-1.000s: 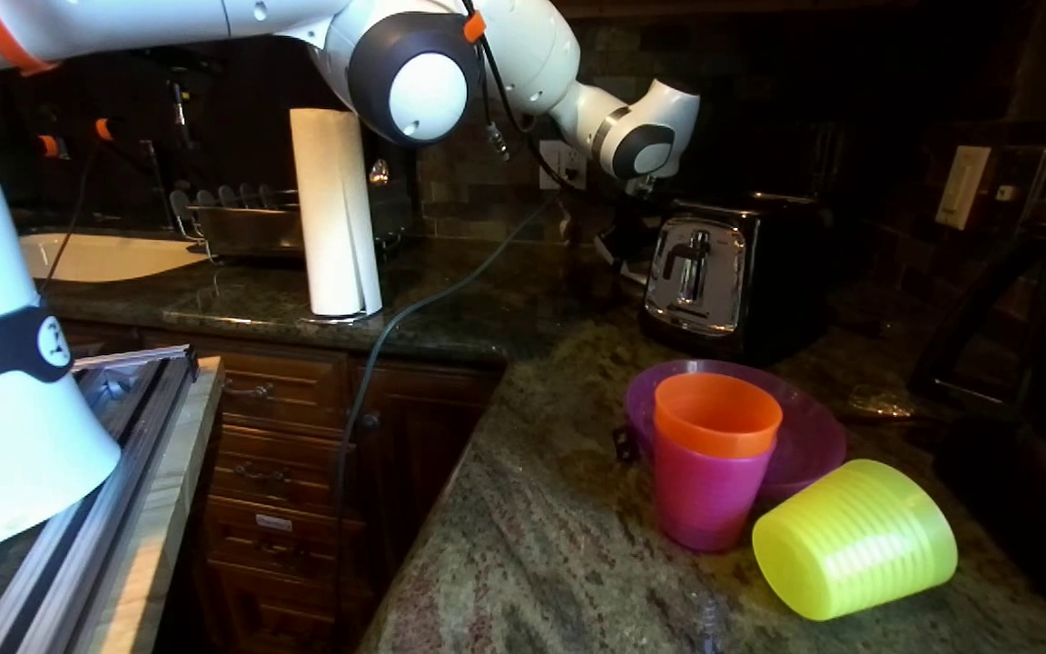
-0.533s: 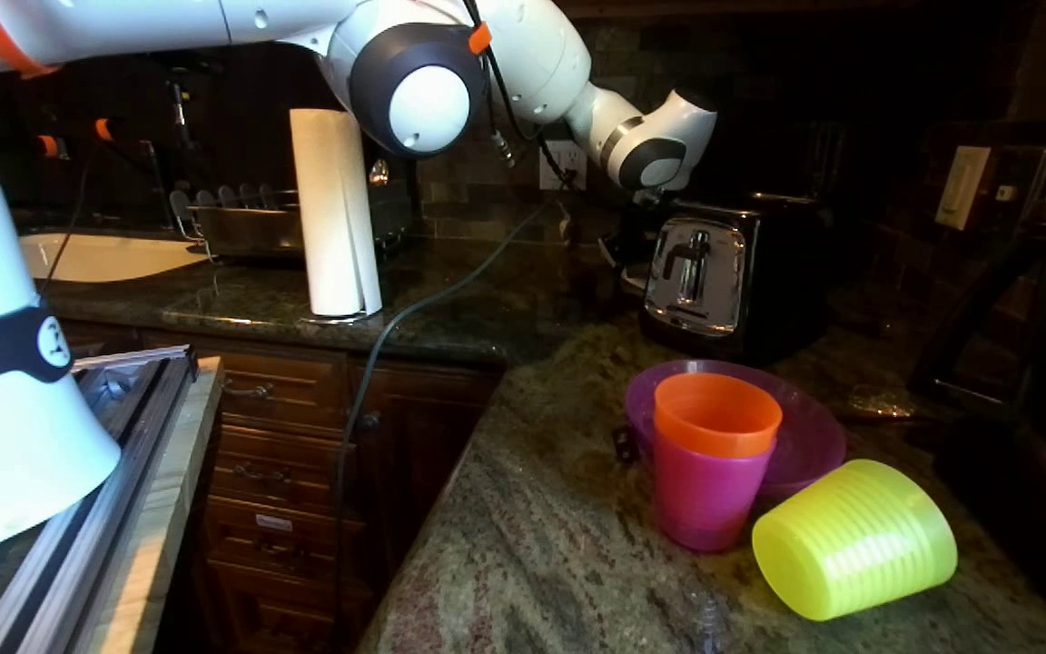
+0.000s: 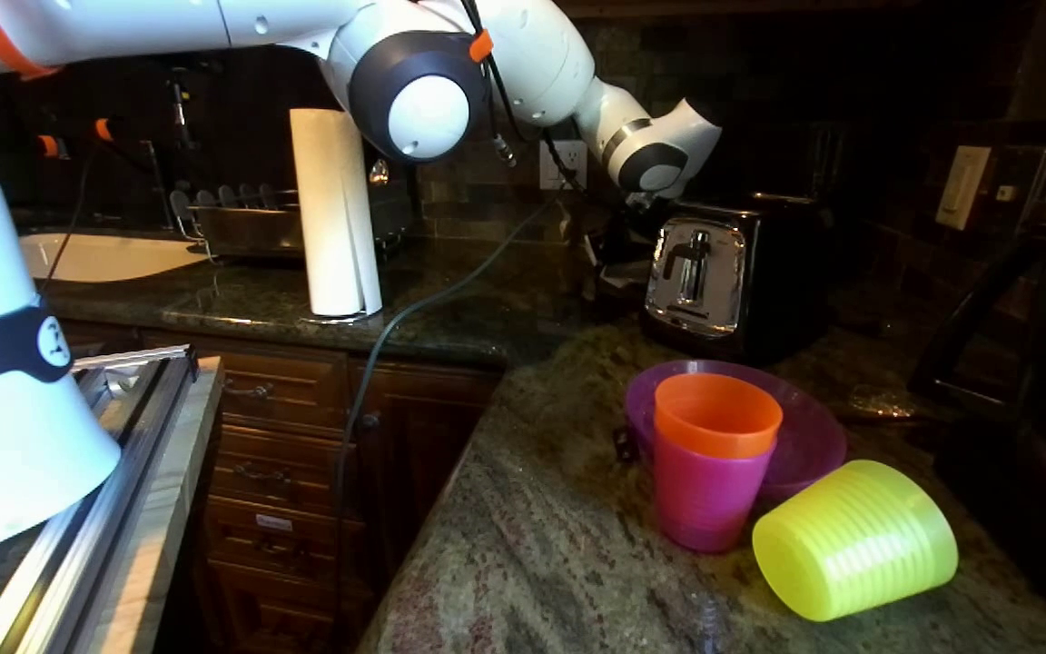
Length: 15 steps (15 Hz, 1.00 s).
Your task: Pick up the napkin and wipe the counter
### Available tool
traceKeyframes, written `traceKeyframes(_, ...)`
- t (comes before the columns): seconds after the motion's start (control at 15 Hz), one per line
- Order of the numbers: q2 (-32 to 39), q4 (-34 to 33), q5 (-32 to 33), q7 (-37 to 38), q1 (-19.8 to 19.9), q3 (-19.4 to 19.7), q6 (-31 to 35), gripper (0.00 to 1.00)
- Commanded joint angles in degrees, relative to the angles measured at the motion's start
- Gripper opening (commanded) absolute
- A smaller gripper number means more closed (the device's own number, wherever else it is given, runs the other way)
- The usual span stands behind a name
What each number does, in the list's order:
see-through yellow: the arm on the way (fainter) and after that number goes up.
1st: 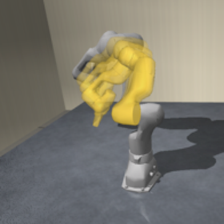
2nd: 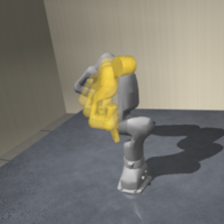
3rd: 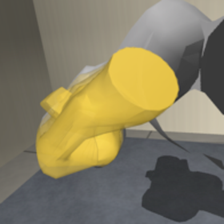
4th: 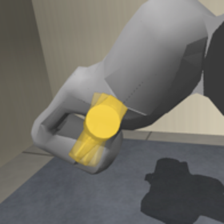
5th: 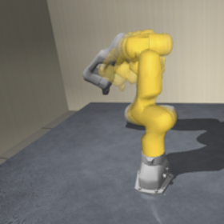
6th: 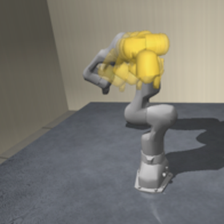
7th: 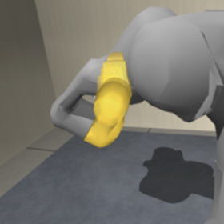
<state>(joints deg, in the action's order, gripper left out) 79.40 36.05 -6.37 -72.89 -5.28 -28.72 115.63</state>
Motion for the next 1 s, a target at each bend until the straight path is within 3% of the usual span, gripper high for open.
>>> traceKeyframes(0.0,1.0,-0.7,-0.1,6.4,0.5,1.5,-4.9,0.00)
traceKeyframes(0.2,0.3,-0.2,0.7,9.1,0.7,2.3,-8.5,0.00)
traceKeyframes(0.53,-0.2,0.7,2.0,7.0,1.6,3.4,-19.7,0.00)
traceKeyframes(0.93,0.1,0.6,2.9,6.5,2.1,5.7,-28.4,0.00)
